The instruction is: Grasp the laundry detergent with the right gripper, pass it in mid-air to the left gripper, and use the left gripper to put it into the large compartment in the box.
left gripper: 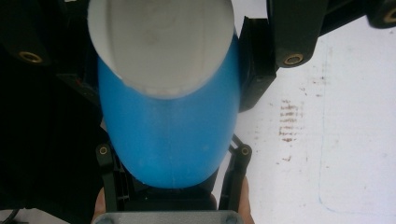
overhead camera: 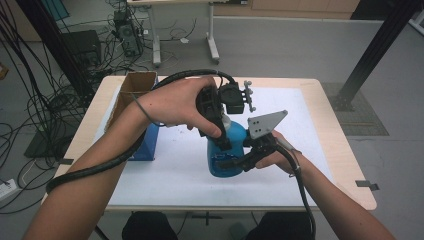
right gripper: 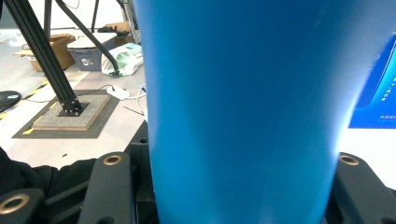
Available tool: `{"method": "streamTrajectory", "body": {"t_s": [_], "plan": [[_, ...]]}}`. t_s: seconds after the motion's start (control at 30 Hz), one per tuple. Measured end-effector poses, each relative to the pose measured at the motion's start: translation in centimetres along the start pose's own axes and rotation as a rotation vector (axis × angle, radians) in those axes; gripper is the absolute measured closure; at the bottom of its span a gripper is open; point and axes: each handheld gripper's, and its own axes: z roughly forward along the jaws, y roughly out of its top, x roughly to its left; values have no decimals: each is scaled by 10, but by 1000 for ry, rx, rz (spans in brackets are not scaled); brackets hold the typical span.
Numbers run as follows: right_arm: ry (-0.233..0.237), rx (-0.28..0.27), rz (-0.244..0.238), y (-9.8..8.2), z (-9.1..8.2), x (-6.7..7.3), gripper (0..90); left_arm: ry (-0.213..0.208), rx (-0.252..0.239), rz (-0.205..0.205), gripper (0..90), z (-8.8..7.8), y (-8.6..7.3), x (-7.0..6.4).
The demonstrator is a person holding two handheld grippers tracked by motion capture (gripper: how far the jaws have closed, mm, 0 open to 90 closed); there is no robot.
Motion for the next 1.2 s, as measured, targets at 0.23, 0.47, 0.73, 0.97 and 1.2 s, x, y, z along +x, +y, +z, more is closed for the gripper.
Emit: {"method": "streamTrajectory", "body": {"t_s": [0.23,0.47,0.73,0.97,1.2], "plan": [[-1,0,0,0,0,1,434,-1,4,-5,375,0,0,-1],[2,0,-2,0,1,2,434,-2,7,-8,376,0,0,-2],[3,-1,-4,1,1,2,434,-1,5,-9,375,-1,-1,-2],[3,0,-3,1,2,2,434,-1,1,-17,376,-1,-1,-2],[2,0,-5,1,2,1,434,-2,3,-12,376,-1,-1,-2]]}}
